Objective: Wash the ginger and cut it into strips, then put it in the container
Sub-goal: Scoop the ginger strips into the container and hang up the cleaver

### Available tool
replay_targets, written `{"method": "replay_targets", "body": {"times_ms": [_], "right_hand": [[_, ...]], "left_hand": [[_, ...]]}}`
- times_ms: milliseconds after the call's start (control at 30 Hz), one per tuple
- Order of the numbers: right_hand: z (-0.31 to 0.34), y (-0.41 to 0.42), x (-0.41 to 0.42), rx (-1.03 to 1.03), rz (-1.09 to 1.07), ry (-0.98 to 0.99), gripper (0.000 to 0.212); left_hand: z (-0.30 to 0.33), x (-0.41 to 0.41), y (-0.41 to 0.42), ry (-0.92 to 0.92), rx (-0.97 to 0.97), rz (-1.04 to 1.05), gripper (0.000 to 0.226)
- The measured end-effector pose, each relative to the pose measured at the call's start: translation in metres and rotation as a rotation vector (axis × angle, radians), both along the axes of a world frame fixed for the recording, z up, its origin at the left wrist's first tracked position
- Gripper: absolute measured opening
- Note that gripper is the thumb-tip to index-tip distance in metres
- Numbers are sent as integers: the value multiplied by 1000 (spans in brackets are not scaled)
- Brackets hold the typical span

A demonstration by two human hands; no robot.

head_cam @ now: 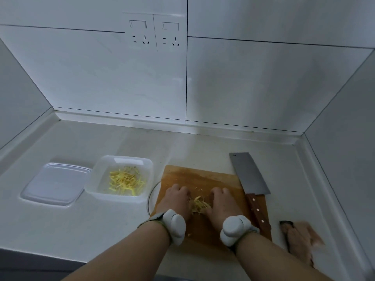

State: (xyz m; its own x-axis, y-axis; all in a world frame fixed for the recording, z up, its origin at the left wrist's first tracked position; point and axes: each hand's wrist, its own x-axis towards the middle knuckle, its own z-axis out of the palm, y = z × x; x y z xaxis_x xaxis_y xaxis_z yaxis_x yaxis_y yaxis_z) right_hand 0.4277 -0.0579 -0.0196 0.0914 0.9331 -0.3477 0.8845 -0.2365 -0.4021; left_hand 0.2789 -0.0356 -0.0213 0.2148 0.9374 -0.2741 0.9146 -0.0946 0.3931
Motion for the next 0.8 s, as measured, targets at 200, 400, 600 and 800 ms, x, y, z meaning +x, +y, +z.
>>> {"method": "replay_targets", "body": {"times_ms": [200,400,600,800], "right_hand": [[-1,-4,-13,-110,67,18,54],[-1,-1,-34,-30,37,1,16],[10,5,-49,96,17,-27,12],[32,30,-90,152,35,-51,4]], "left_hand": [[0,-2,5,65,-148,-187,49],[-9,0,6,-43,-62,-119,25],[0,-17,17,-141,27,-115,21],[25,-59,35,-189,86,-83,26]]}}
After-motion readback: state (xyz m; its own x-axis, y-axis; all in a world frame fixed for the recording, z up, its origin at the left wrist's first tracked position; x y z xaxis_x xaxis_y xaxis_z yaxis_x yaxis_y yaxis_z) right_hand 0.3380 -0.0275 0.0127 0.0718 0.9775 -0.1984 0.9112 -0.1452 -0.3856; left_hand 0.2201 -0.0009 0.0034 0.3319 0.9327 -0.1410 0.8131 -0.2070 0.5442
